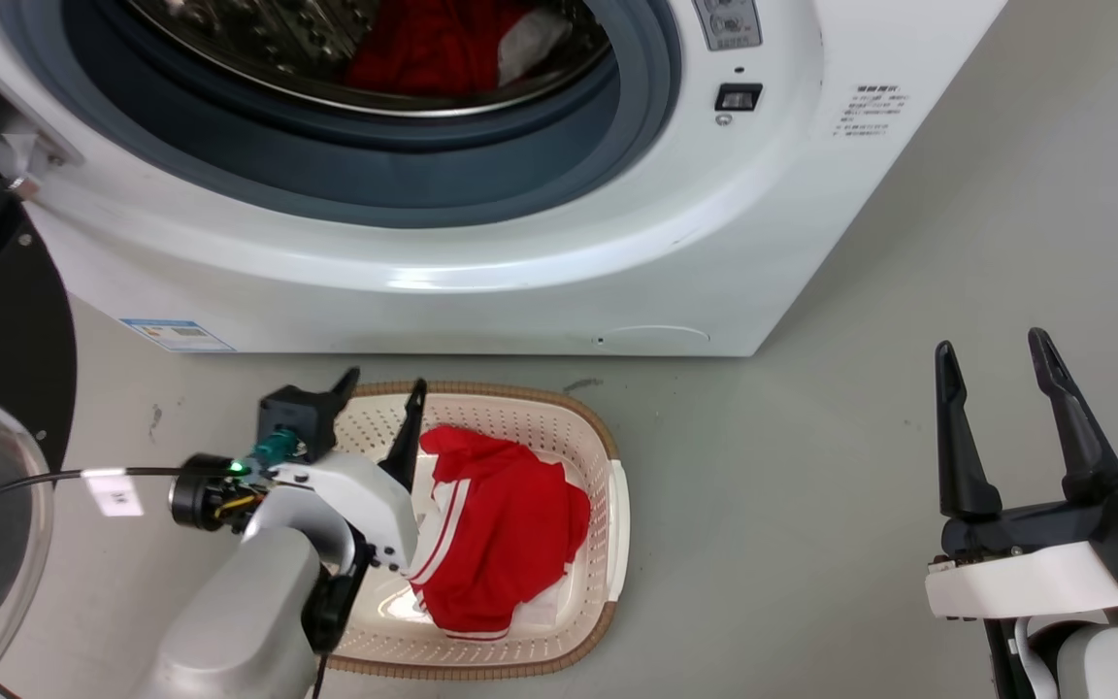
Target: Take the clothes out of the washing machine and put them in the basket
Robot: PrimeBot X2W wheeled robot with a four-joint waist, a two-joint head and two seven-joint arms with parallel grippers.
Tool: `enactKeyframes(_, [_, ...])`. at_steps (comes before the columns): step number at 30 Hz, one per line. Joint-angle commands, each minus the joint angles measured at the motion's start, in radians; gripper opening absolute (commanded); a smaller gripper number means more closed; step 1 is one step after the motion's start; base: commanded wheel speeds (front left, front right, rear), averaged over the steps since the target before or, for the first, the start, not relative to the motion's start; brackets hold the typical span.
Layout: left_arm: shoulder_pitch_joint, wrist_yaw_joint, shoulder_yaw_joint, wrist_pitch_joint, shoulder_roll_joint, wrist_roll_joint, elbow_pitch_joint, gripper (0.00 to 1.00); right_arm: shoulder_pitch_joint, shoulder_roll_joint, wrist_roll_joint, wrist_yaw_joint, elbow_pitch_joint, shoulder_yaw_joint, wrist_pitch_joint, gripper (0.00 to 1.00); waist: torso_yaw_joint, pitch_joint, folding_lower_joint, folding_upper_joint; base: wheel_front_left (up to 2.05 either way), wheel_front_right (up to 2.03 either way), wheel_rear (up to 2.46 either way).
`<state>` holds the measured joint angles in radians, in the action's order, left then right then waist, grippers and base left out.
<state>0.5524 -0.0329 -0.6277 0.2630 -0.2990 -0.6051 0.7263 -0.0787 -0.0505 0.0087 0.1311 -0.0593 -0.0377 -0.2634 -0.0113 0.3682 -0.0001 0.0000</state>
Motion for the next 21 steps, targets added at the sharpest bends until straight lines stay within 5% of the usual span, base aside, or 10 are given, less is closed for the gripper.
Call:
enactKeyframes(1, [-0.018,-0.004,0.041,0.002,0.000,0.025,-0.042,1.00,0.008,0.001,-0.002,-0.001,0.001,0.002,-0.002,1.00,0.007,-0.017,0.0001,0.0000,0.00,0.00,0.00])
enactKeyframes(9, [0.064,0.006,0.195,0.003,0.030,0.104,-0.109,1.00,-0.009,0.001,0.007,-0.001,-0.007,0.016,-0.002,1.00,-0.020,0.003,0.0001,0.0000,0.00,0.00,0.00])
enactKeyframes(21, [0.443,0.052,0.238,-0.039,-0.006,0.166,0.097,1.00,-0.059,0.001,0.039,-0.001,-0.012,0.041,-0.002,1.00,-0.133,0.119,0.0001,0.0000,0.00,0.00,0.00])
